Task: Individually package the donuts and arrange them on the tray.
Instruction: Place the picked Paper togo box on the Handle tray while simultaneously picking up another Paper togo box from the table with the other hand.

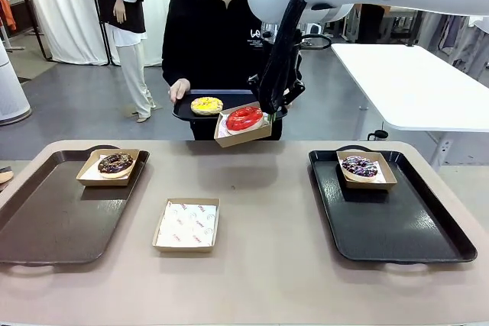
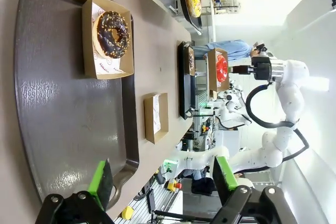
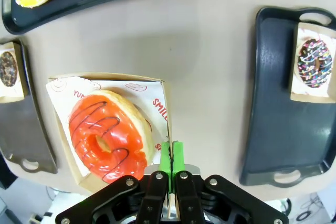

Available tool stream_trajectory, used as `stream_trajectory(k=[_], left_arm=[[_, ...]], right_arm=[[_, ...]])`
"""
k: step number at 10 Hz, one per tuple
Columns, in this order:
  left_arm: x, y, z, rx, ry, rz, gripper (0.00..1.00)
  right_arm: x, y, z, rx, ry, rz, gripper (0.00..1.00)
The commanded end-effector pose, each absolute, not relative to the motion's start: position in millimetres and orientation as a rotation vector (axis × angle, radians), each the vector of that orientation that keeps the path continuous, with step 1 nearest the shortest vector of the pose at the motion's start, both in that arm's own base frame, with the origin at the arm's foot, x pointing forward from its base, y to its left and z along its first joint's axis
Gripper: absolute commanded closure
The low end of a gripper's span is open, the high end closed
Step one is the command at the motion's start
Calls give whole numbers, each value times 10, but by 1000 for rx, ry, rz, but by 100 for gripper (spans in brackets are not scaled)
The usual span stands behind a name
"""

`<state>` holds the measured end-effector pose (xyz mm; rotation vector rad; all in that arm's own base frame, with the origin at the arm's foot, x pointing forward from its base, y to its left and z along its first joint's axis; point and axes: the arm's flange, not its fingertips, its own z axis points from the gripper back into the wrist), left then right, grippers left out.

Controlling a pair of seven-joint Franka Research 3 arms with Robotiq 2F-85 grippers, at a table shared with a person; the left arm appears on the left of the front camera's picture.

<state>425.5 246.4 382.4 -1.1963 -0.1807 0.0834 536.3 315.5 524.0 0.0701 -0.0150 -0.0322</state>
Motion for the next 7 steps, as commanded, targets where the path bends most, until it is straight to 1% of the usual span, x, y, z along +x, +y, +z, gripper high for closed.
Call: stream_trajectory(k=[1, 3, 5, 7], left_arm=[[4254, 2135, 4020, -1049, -160, -4, 0], [4317, 1734, 4407, -1006, -135, -58, 0], [4267, 1249, 4729, -876, -128, -121, 0], [4253, 720, 4920, -757, -103, -187, 0]], right_arm=[[5028, 2848, 5378, 74, -43, 60, 99], [4667, 2305, 5527, 53, -48, 63, 99], [4362, 1848, 5538, 51, -37, 33, 99], [4108, 1475, 5460, 34, -16, -4, 99]])
